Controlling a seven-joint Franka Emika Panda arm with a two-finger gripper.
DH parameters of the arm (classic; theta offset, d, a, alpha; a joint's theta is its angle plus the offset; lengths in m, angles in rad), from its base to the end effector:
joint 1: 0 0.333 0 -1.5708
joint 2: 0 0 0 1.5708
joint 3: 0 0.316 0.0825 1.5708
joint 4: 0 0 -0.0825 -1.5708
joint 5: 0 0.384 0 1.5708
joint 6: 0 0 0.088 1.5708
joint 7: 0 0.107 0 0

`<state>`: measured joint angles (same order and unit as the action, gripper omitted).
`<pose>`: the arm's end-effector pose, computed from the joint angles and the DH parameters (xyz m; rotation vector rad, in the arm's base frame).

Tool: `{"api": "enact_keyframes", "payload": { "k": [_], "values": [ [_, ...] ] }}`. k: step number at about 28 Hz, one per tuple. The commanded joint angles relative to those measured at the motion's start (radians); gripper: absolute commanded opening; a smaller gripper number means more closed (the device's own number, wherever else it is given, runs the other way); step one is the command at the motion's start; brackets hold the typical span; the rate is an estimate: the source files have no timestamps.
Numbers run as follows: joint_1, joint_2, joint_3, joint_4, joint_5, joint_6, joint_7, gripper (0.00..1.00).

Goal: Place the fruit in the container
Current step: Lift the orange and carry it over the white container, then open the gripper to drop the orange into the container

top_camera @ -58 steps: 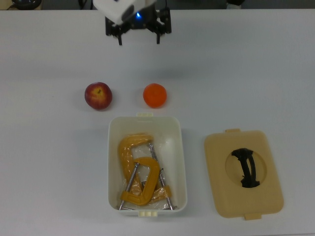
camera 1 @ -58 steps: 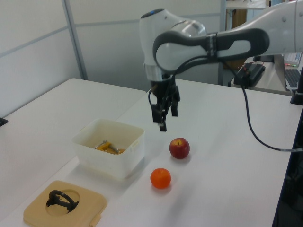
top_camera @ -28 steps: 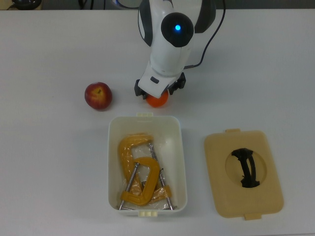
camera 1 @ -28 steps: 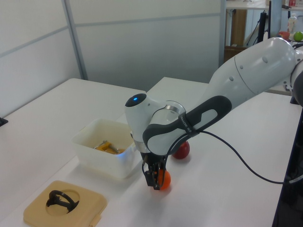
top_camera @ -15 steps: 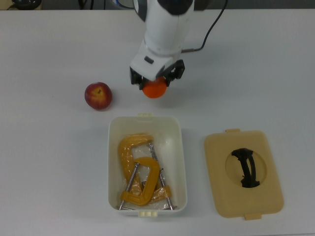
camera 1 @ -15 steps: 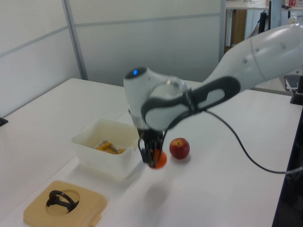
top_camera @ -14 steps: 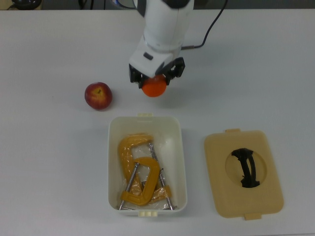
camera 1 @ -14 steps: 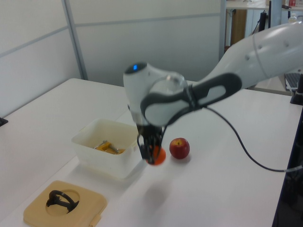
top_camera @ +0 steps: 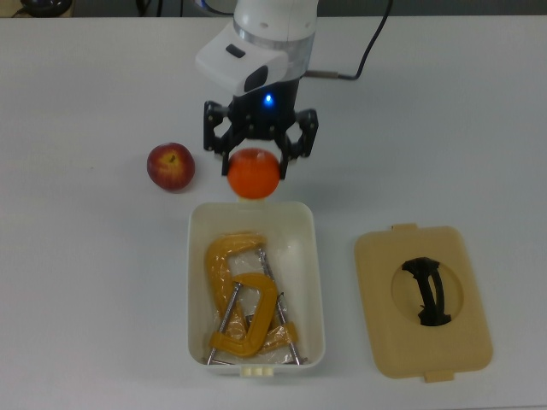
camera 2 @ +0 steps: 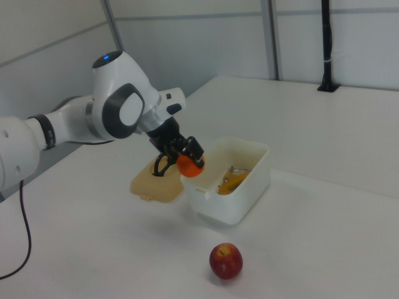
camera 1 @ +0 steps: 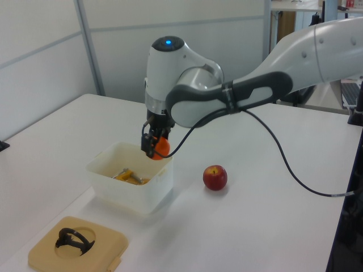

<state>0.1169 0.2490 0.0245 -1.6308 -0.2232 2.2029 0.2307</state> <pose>0.6610 0.0848 0.5080 2.9645 0.0175 0.5283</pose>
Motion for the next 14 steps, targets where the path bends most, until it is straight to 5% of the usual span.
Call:
{"api": "enact_keyframes", "payload": {
  "k": [1,5,7,9,14],
  "values": [
    [-0.013,0.097,0.0,0.02,-0.111,0.136,0.117,0.45],
    [-0.023,0.137,0.002,0.02,-0.162,0.175,0.156,0.72],
    [-0.023,0.139,0.005,0.02,-0.162,0.175,0.157,0.8],
    [-0.023,0.136,0.006,0.02,-0.15,0.17,0.162,1.0],
    [-0.02,0.118,0.011,0.019,-0.145,0.132,0.193,1.0]
  ]
}}
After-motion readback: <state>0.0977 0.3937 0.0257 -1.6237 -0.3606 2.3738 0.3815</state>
